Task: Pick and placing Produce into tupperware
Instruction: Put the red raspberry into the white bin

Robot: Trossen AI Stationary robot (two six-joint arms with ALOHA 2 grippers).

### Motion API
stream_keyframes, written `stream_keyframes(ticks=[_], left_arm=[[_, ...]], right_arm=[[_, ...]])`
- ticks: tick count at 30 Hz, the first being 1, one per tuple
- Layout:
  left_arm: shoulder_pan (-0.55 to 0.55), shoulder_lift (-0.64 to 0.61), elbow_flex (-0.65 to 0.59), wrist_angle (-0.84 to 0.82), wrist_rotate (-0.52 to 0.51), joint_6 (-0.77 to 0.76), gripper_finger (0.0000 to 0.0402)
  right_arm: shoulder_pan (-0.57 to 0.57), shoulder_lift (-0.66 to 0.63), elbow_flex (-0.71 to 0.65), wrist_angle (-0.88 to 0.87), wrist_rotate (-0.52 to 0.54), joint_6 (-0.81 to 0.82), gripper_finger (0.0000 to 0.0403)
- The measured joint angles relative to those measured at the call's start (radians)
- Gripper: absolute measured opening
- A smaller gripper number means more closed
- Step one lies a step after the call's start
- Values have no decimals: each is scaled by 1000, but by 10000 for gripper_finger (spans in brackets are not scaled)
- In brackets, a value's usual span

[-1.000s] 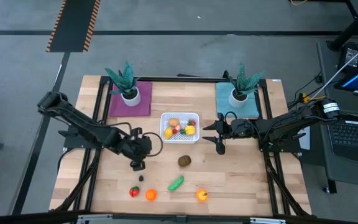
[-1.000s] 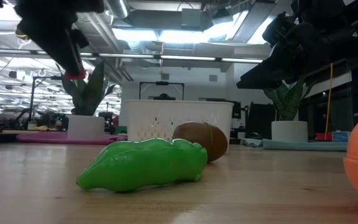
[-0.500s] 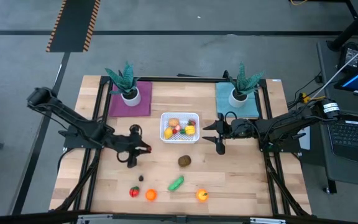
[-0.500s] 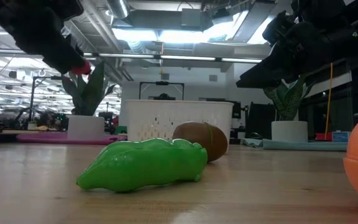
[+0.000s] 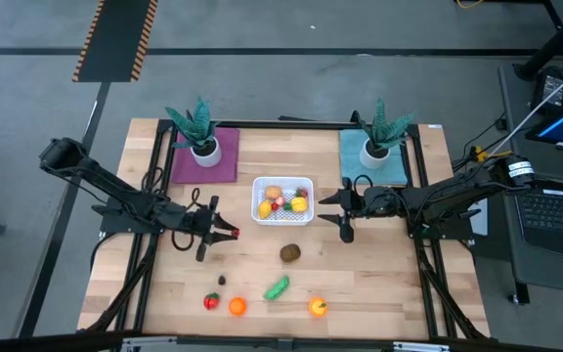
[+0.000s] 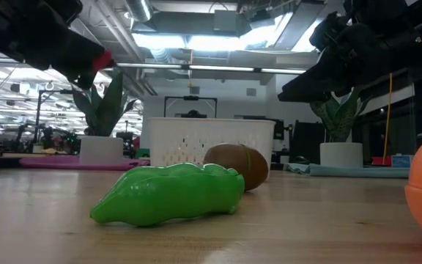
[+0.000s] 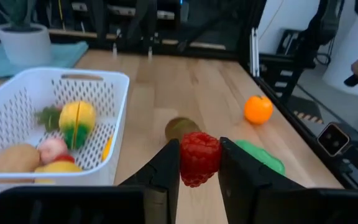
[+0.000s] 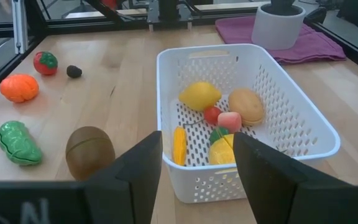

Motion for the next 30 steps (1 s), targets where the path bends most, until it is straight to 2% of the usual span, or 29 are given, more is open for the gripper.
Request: stream_keyframes(ticks=[10, 25, 30], left_arm=[[9, 0, -11, 22, -2, 5, 78], [134, 0, -11, 23, -200, 25, 78], [168, 1, -11, 44, -234, 28, 84]], right_arm=[[0, 0, 0, 0, 0, 0, 200], [0, 0, 0, 0, 1, 3, 200], [0, 0, 0, 0, 1, 2, 200]])
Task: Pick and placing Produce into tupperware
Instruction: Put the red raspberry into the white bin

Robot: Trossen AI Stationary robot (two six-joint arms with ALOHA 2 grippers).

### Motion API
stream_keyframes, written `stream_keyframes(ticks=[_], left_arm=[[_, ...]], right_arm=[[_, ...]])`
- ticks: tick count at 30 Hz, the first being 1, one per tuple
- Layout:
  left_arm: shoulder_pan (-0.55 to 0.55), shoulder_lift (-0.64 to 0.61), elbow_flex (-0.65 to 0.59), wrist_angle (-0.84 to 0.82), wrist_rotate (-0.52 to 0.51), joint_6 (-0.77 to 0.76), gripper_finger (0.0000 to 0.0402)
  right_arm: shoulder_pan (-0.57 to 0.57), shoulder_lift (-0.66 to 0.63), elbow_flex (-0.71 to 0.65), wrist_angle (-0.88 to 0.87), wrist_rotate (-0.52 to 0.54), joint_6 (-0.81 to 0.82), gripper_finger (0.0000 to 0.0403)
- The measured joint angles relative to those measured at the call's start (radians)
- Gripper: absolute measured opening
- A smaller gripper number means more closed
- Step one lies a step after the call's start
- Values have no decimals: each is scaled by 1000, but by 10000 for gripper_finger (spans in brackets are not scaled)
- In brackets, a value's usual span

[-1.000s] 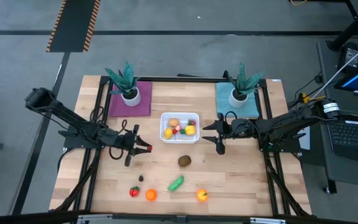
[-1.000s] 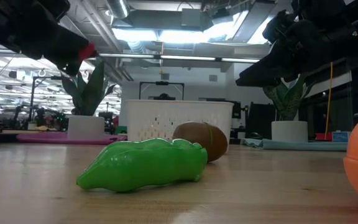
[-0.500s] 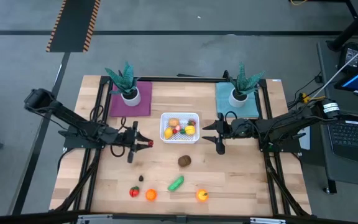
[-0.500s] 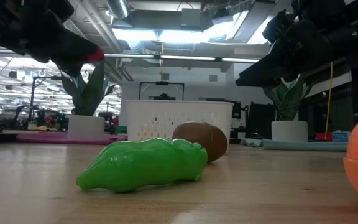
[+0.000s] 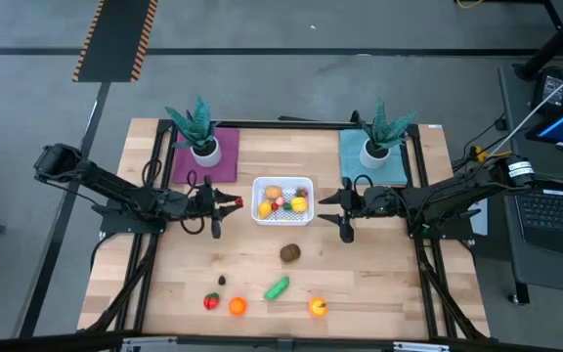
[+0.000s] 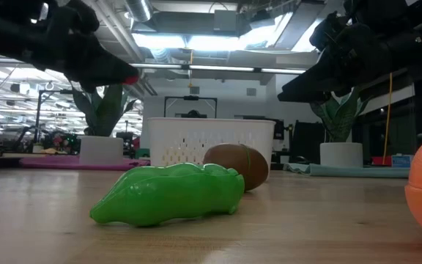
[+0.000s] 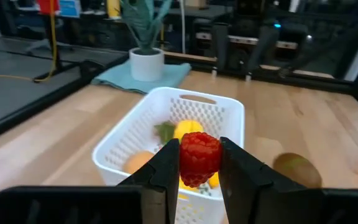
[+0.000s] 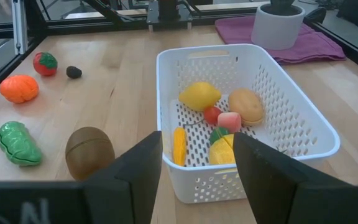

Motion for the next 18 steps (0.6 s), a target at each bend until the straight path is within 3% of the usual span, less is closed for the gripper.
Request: stream_keyframes(ticks=[18], left_arm=[[41, 4, 0, 17, 5, 0, 78]], right_arm=[[0, 0, 0, 0, 2, -11, 200]])
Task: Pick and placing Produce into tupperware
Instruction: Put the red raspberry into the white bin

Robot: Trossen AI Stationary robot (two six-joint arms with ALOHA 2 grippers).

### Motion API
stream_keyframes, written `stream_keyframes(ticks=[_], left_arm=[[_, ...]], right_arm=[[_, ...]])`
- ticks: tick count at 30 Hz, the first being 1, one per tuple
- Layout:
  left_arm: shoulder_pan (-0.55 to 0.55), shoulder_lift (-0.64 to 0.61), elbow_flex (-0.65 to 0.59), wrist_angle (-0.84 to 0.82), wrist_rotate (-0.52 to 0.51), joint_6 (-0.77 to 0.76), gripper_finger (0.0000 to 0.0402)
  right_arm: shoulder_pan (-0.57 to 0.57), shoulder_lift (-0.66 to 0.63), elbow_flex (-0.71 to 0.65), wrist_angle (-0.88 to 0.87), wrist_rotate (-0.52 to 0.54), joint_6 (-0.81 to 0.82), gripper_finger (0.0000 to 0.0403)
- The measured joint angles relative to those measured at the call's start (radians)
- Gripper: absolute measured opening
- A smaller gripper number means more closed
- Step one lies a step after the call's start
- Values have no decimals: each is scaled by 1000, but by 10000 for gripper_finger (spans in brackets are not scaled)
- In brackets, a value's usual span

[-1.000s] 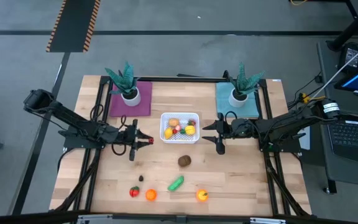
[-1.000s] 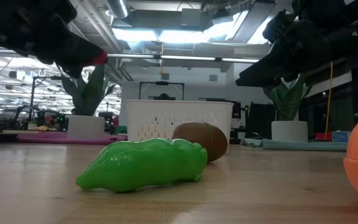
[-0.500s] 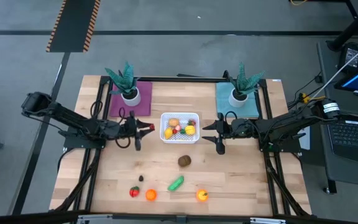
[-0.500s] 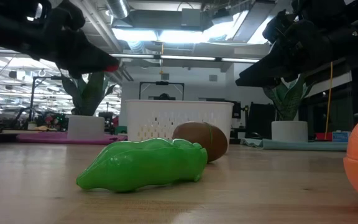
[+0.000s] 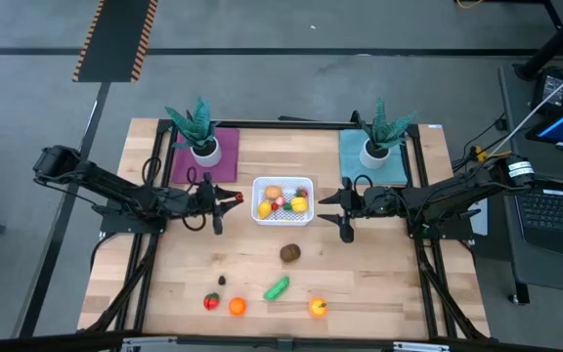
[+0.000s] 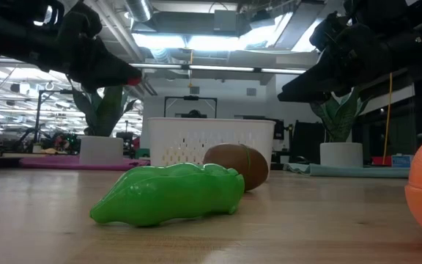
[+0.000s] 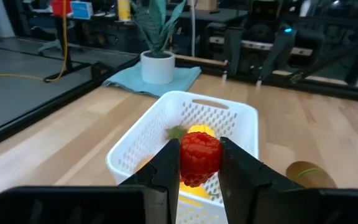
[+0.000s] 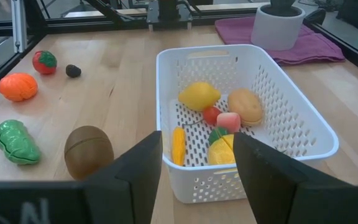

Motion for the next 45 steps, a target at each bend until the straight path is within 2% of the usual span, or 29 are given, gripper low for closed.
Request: stream_keyframes(ticks=[7, 13, 19, 32, 39, 45], left_arm=[[4, 64, 32, 61, 20, 36, 78], [50, 199, 96, 80, 57, 46, 78], [132, 341, 133, 199, 138, 53, 78], [207, 478, 255, 196, 302, 76, 77], [213, 490, 329, 39, 353, 80, 77], [231, 490, 442, -257, 407, 79, 77]], right_arm=[[-3, 0, 0, 0, 1, 0, 200], [-3, 0, 0, 1, 1, -14, 200], [-4, 0, 0, 0, 1, -18, 200], [-4, 0, 0, 0, 1, -32, 200], [-4, 0, 0, 0, 0, -38, 200], [-3, 0, 0, 0, 0, -41, 200]])
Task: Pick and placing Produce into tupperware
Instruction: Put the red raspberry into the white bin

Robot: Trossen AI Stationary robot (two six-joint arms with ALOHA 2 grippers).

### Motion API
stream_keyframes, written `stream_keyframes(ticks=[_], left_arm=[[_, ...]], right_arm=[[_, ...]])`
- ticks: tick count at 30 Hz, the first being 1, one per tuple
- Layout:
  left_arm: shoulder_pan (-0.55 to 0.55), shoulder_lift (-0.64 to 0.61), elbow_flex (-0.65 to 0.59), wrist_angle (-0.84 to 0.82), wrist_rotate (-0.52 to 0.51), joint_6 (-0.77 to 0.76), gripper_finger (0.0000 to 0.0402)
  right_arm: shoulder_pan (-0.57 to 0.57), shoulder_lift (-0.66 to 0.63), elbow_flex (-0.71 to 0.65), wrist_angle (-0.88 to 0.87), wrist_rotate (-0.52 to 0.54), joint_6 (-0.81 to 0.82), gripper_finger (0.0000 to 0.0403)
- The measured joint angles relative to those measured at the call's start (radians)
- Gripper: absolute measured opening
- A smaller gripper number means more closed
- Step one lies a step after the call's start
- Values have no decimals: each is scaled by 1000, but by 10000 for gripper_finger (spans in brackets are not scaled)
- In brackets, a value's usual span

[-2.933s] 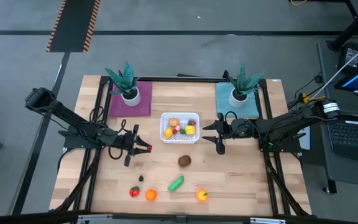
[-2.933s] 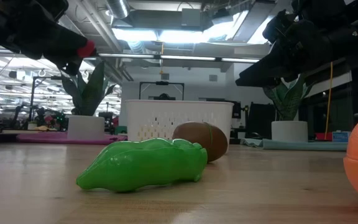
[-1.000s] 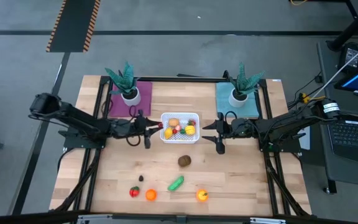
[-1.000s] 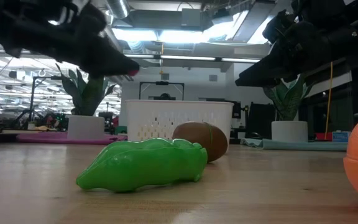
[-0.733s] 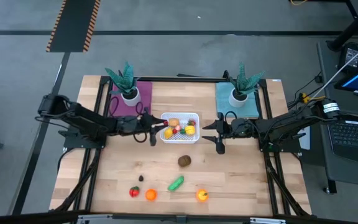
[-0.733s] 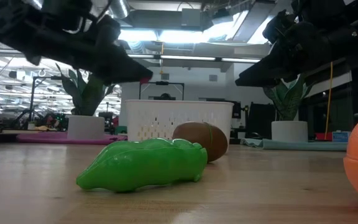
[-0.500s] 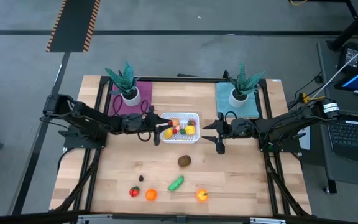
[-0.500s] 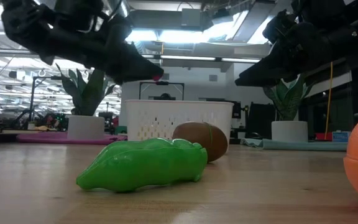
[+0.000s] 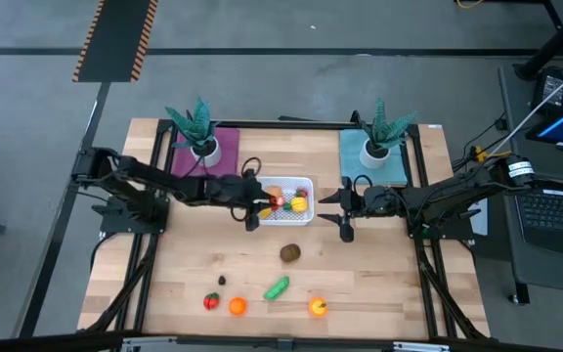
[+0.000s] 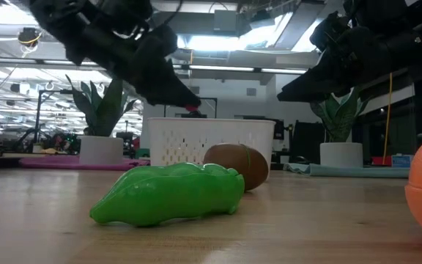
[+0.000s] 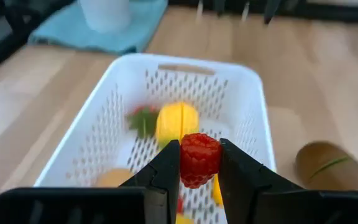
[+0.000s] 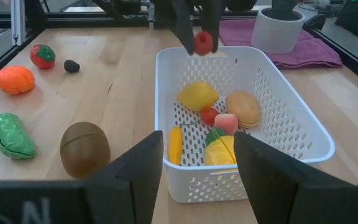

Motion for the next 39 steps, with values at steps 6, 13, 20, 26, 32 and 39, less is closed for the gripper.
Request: stream_keyframes(ticks=[6, 13, 20, 26, 32, 39], left_arm=[[20, 0, 94, -192, 58, 17, 77], [47, 0, 158, -322, 123, 19, 77], [53, 0, 164, -355, 123, 19, 77], [53, 0, 164, -355, 123, 19, 77], [53, 39, 164, -324, 123, 20, 78], [53, 139, 164, -289, 130, 20, 77]], right_arm=[[0, 0, 0, 0, 0, -1, 200], [0, 0, 0, 0, 0, -3, 200], [0, 0, 0, 0, 0, -6, 200], [0, 0, 0, 0, 0, -7, 200], [0, 0, 0, 0, 0, -7, 200], [0, 0, 0, 0, 0, -6, 200]])
